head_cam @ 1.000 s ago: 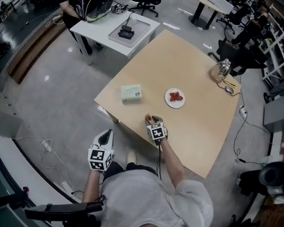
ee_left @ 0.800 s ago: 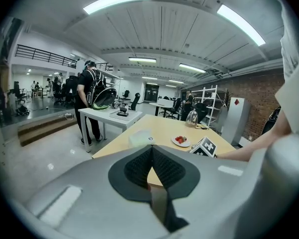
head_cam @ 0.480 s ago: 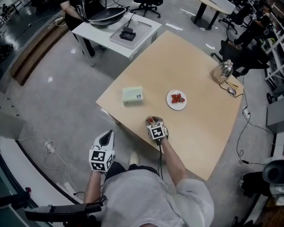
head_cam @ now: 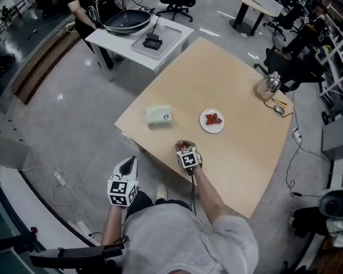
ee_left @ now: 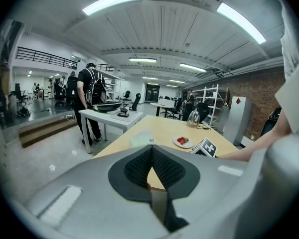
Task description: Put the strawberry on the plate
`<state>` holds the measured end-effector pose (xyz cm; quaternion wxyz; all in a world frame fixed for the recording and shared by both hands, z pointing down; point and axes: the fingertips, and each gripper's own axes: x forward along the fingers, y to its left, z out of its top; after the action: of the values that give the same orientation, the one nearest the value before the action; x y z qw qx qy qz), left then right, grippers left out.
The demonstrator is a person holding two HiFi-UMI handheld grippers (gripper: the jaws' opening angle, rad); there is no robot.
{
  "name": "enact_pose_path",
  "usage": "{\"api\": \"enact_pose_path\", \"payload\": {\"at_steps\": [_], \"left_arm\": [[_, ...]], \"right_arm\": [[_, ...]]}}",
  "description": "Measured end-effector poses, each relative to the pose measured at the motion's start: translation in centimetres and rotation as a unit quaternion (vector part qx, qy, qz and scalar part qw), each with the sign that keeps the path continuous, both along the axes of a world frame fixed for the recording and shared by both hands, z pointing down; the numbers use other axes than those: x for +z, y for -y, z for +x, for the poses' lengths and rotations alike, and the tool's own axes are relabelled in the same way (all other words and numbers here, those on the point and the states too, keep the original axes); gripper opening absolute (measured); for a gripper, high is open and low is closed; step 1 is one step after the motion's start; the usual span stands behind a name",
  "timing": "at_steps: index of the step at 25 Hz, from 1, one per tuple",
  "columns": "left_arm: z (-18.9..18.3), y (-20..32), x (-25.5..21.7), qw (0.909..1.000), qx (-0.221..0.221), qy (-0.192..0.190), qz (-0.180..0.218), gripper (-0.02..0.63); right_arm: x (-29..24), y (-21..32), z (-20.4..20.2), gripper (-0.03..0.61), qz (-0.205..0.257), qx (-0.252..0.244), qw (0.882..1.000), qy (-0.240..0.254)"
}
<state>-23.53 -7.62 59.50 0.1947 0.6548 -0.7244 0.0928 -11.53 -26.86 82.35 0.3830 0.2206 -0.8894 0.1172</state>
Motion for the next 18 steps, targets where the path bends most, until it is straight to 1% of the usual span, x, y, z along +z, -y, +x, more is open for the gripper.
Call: {"api": "enact_pose_path", "payload": {"at_steps": [4, 9, 14, 18], "left_arm": [[0.1, -0.1, -0.2, 1.0000, -0.001, 0.002, 0.002, 0.020], [0.5, -0.3, -0.5, 1.0000, 0.003, 0.001, 0.006, 0.020], [1.4, 0.1, -0.3, 0.9997, 0.023, -0.003, 0.007, 0.020], [2.3, 1.1, -0.2, 0.9990, 0.043, -0.005, 0.008, 0.020]], "right_arm": [[-0.7, -0.1, 0.3, 0.161, -0.013, 0.015, 1.000, 0.012], [-1.8, -0.1, 1.7, 0.160, -0.006, 0.022, 1.000, 0.017], [-3.8, 0.0, 3.1, 0.160, 0.008, 0.043, 0.998, 0.034], [-5.6, 0.4, 4.8, 0.160, 0.020, 0.068, 0.996, 0.053]]}}
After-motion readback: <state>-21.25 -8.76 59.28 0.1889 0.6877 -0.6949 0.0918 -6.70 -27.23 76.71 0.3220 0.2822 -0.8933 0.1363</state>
